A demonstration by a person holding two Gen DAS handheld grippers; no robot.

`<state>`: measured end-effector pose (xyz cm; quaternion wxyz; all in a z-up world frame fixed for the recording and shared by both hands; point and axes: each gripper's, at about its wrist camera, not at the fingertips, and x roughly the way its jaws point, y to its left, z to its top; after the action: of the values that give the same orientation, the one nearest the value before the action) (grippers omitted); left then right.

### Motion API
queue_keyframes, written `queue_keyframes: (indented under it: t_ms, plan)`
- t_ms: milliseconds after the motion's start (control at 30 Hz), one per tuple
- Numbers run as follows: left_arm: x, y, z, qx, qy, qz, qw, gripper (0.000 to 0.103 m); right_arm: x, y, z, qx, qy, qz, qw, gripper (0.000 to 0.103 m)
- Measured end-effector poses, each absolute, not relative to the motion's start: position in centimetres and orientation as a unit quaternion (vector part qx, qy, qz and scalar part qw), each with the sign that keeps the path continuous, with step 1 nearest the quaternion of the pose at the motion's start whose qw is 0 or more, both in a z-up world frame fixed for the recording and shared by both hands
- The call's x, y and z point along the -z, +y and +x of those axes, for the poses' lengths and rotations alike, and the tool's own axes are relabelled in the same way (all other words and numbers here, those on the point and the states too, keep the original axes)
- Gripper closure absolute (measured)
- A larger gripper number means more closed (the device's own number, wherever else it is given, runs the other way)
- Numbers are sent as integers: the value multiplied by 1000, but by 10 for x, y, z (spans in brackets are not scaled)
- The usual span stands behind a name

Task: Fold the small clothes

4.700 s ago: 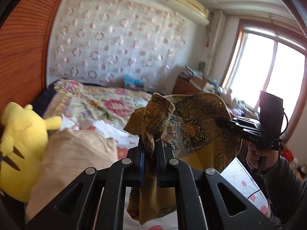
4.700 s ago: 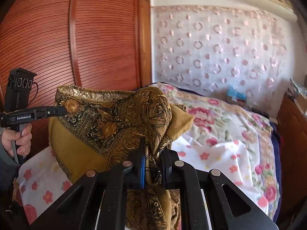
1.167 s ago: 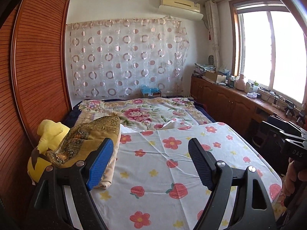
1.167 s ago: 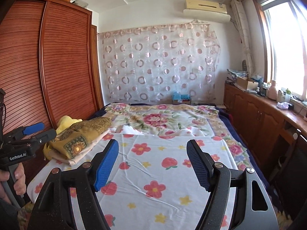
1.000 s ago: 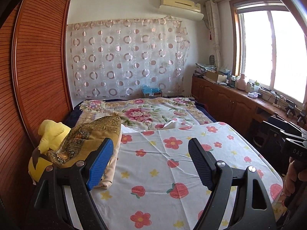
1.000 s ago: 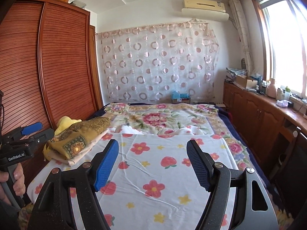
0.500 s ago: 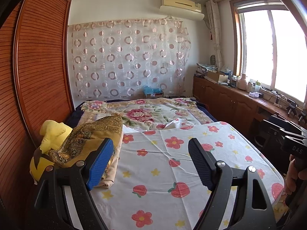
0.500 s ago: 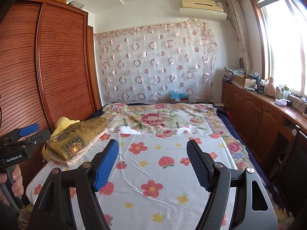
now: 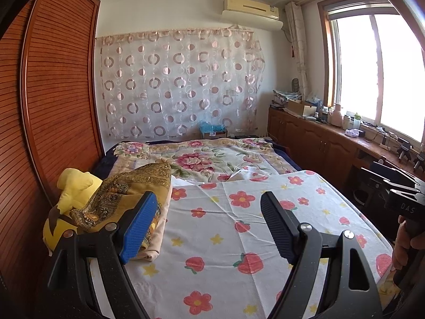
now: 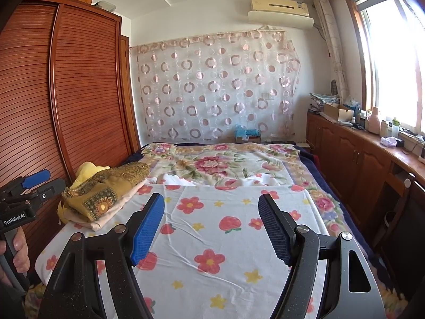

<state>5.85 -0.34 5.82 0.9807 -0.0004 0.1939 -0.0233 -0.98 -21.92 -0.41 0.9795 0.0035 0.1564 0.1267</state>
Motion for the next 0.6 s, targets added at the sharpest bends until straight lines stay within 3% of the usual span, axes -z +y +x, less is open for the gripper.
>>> queue_keyframes:
  t_ms: [600]
  plan:
    - [-54, -2, 58, 24, 193, 0, 981, 22, 2, -226, -5, -128, 155, 1, 980, 28]
